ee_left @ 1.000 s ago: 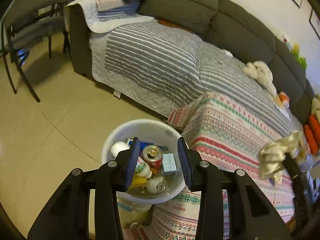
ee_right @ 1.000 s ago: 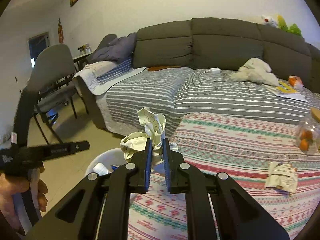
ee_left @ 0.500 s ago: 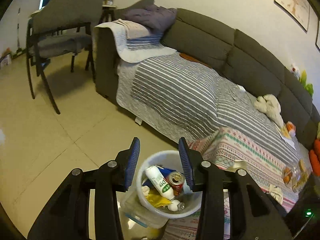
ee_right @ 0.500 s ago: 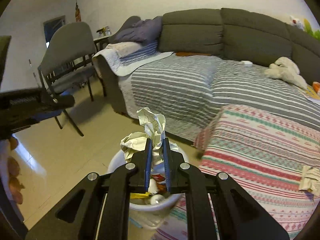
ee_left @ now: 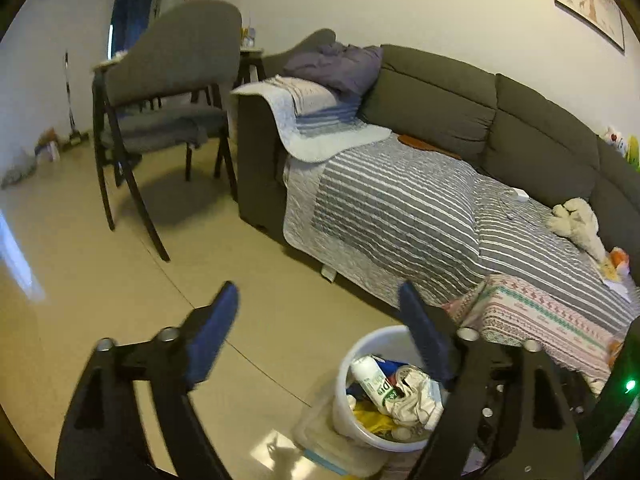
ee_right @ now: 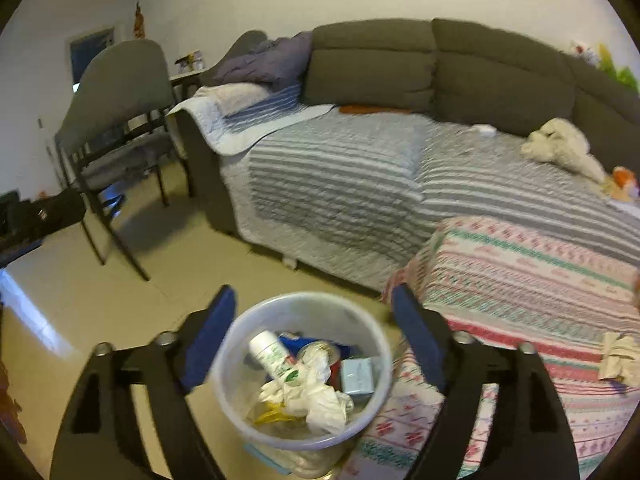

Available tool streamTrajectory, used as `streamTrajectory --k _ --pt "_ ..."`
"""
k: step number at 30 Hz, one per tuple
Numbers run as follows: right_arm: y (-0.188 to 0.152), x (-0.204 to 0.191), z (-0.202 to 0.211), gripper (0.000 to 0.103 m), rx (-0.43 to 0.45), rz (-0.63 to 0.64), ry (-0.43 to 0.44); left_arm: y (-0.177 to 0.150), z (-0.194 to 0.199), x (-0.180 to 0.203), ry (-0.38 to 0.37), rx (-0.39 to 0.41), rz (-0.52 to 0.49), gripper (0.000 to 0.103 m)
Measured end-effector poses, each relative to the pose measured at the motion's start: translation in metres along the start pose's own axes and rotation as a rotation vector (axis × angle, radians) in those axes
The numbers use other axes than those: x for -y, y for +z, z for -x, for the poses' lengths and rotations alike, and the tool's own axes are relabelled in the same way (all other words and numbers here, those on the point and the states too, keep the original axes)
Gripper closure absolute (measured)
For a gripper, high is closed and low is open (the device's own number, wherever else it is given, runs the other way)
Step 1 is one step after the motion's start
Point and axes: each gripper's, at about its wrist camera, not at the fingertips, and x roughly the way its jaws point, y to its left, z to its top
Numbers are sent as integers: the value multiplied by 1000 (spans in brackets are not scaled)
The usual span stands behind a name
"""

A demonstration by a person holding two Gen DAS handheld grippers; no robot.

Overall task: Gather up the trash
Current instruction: 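Open the left tool to drop the bottle while the right tool releases the foil, then move both tools back over the table toward the snack wrapper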

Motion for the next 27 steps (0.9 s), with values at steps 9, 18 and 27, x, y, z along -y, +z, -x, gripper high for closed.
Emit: streamTrajectory --k 9,18,27 --pt "9 34 18 7 27 -23 -114 -6 21 25 71 113 -57 7" --pt "9 85 40 7 65 -75 -209 -20 13 73 81 74 -160 7" --pt "1 144 61 7 80 -127 -310 -39 16 128 2 65 -240 7"
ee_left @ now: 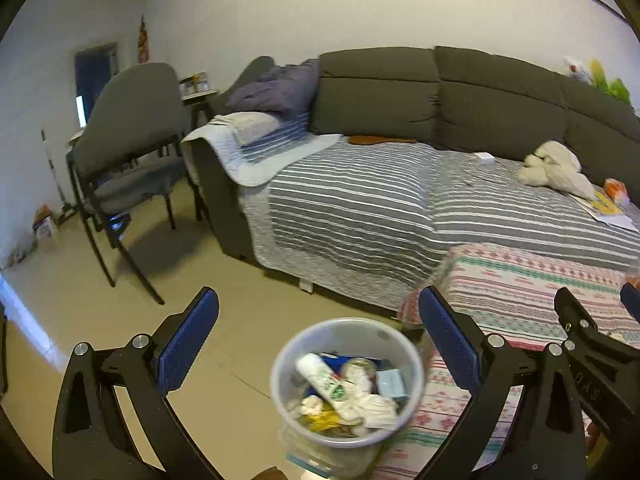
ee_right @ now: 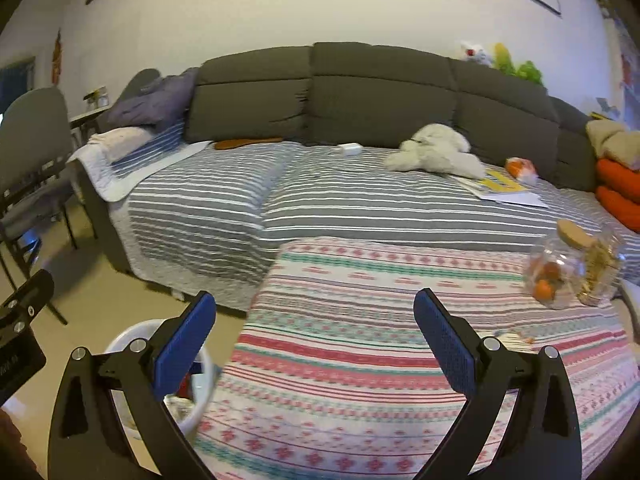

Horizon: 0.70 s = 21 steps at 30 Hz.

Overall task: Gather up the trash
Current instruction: 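Move both tools back over the table toward the snack wrapper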

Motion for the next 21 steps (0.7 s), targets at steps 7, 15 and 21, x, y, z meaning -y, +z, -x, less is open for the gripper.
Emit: streamTrajectory --k 7,15,21 --pt "-7 45 2 7 -3 -42 -45 -5 1 42 -57 -13 -39 7" --pt "-13 97 3 7 -16 -76 -116 -11 0 94 -120 -42 -72 7" --pt "-18 139 5 7 -35 -105 -168 -17 5 136 -162 -49 -111 7"
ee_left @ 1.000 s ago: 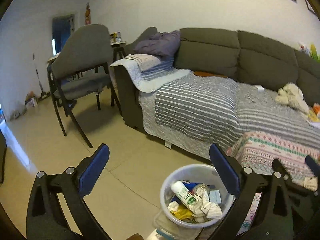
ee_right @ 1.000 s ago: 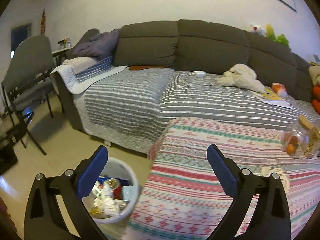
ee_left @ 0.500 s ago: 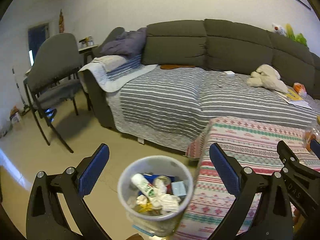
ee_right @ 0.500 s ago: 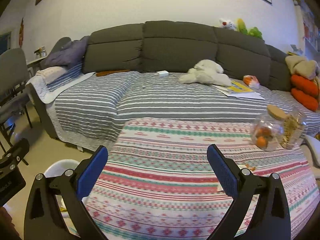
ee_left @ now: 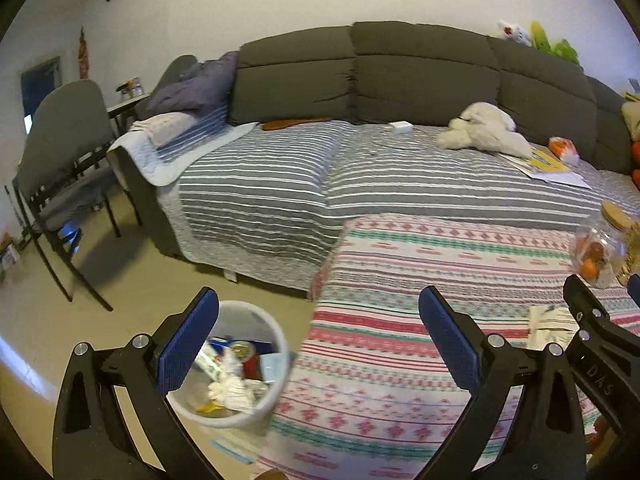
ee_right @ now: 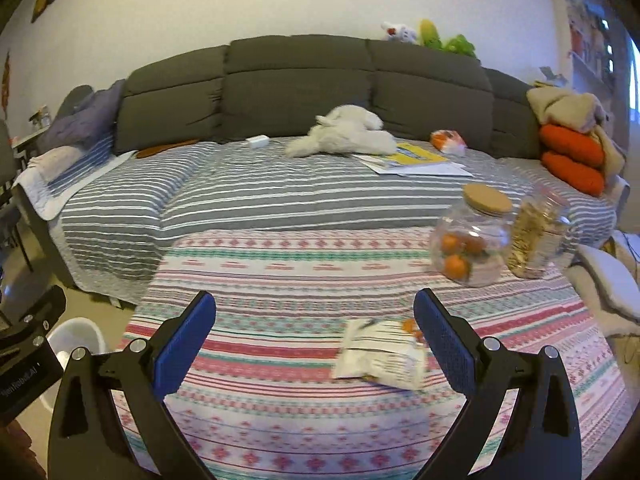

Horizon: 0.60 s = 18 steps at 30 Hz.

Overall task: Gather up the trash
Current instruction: 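Move both tools back over the table toward the snack wrapper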

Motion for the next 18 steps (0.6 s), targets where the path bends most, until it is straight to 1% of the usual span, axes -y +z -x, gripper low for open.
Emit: streamTrajectory --k 5,9,14,16,18 --pt "-2 38 -2 7 -27 -27 -55 -2 -2 33 -50 -23 -26 7" --pt "-1 82 -2 7 -40 -63 -109 -7 -10 64 -111 -74 -46 7" --pt "-2 133 -2 7 -69 -126 -155 -16 -31 108 -225 -184 -100 7" --pt "-3 154 0 7 -77 -150 -174 -22 -41 128 -281 -241 -125 7" --pt "-3 173 1 7 -81 -174 -191 -27 -52 148 -359 -321 -123 7"
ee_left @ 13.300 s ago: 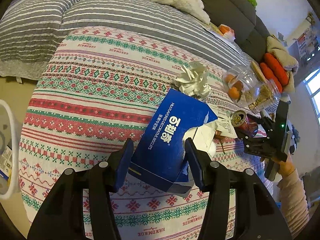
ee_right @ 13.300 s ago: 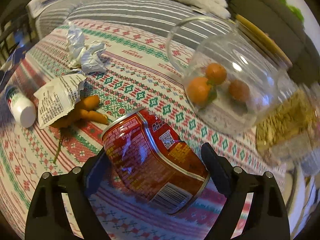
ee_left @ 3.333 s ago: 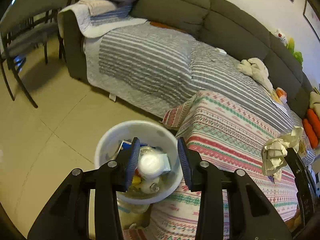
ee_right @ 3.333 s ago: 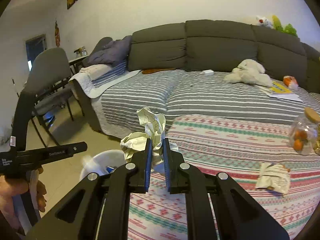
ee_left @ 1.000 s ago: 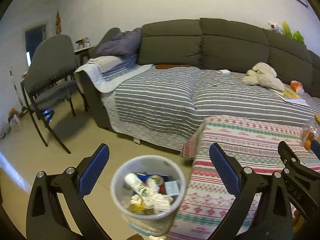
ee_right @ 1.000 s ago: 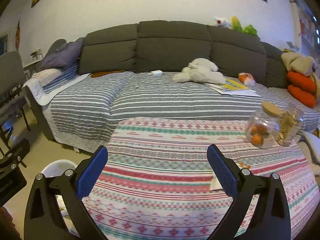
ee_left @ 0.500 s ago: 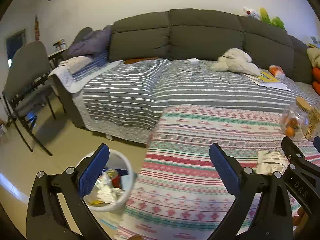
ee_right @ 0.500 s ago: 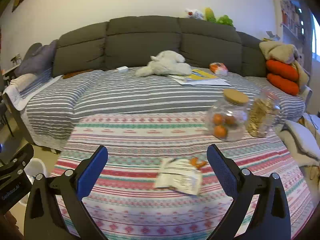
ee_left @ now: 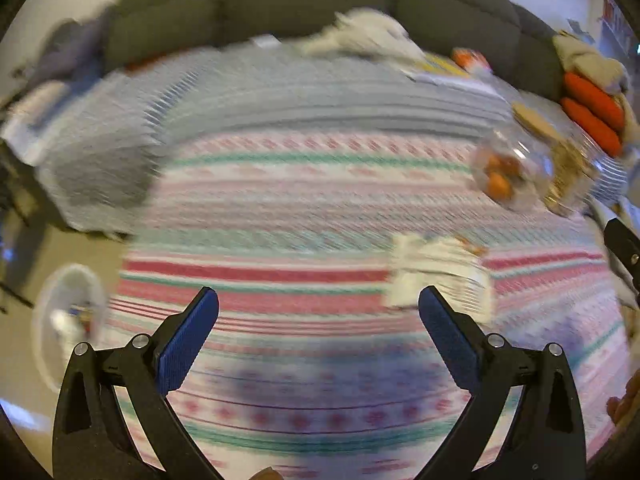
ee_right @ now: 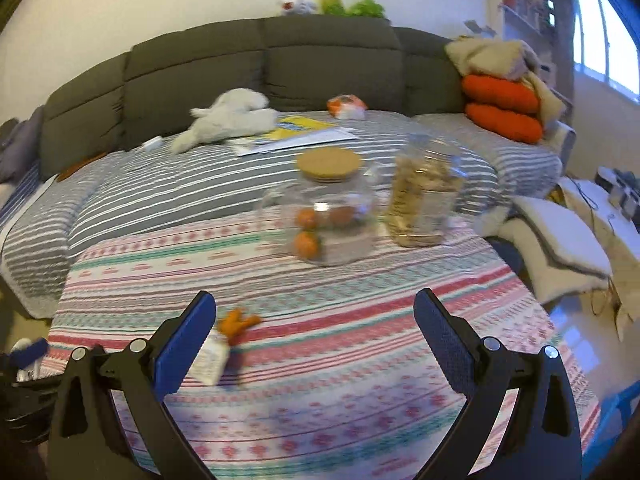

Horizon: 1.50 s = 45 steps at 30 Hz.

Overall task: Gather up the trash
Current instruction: 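Move both tools back over the table toward the snack wrapper, then grasp the rolled paper with the left tool while the right tool grasps the orange snack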

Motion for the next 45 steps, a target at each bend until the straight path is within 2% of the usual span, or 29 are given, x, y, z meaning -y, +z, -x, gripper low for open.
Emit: streamTrajectory --k 2,4,6,9,11,13,14,16,17,18,19,20,24,25,26,27,29,32,36,43,44,45 --pt "3 15 -3 7 -13 -27 -1 0 -14 14 -68 -51 28 7" --pt "7 29 -5 7 -22 -44 -2 3 -21 29 -91 -59 32 7" --pt "9 37 -7 7 -24 -51 -6 5 -23 46 -95 -49 -8 7" --pt "10 50 -15 7 -53 -72 2 10 -33 77 -76 -52 -100 7" --pt "10 57 -21 7 -73 -84 5 15 -45 88 -76 -85 -121 7" --pt "10 60 -26 7 -93 -95 18 17 -61 94 -92 -159 -149 7" --pt "10 61 -28 7 -103 -99 27 16 -72 99 -72 -205 -188 7" --pt "10 60 -36 7 -133 -101 48 13 -78 99 -30 -206 -230 8" --pt "10 59 -38 7 -139 -99 51 12 -80 97 -34 -202 -236 15" --pt "9 56 -42 7 -152 -96 58 11 -80 93 -50 -206 -231 30" --pt "8 55 -45 7 -162 -96 67 11 -82 87 -87 -226 -213 39" --pt "7 53 -48 7 -175 -100 79 11 -83 83 -108 -234 -198 40" --pt "3 35 -62 7 -220 -106 115 11 -68 68 -173 -185 -190 58" --pt "2 30 -66 7 -230 -105 121 10 -63 63 -172 -174 -190 66" --pt "0 24 -69 7 -241 -106 127 10 -60 58 -169 -165 -192 82" --pt "-1 18 -73 7 -253 -107 134 8 -55 49 -185 -162 -177 87" --pt "-5 3 -81 7 -279 -106 149 7 -49 37 -187 -144 -151 87" --pt "-11 -22 -90 7 -302 -88 160 6 -39 16 -143 -112 -131 87" --pt "-20 -53 -106 8 -336 -85 148 15 -18 -7 -125 -38 -92 87" --pt "-33 -96 -125 12 -349 -8 94 21 12 -19 -111 53 -105 87" --pt "-35 -100 -128 21 -353 8 82 20 14 -20 -109 59 -110 87" --pt "-39 -104 -131 38 -365 27 76 20 15 -20 -109 64 -114 87"
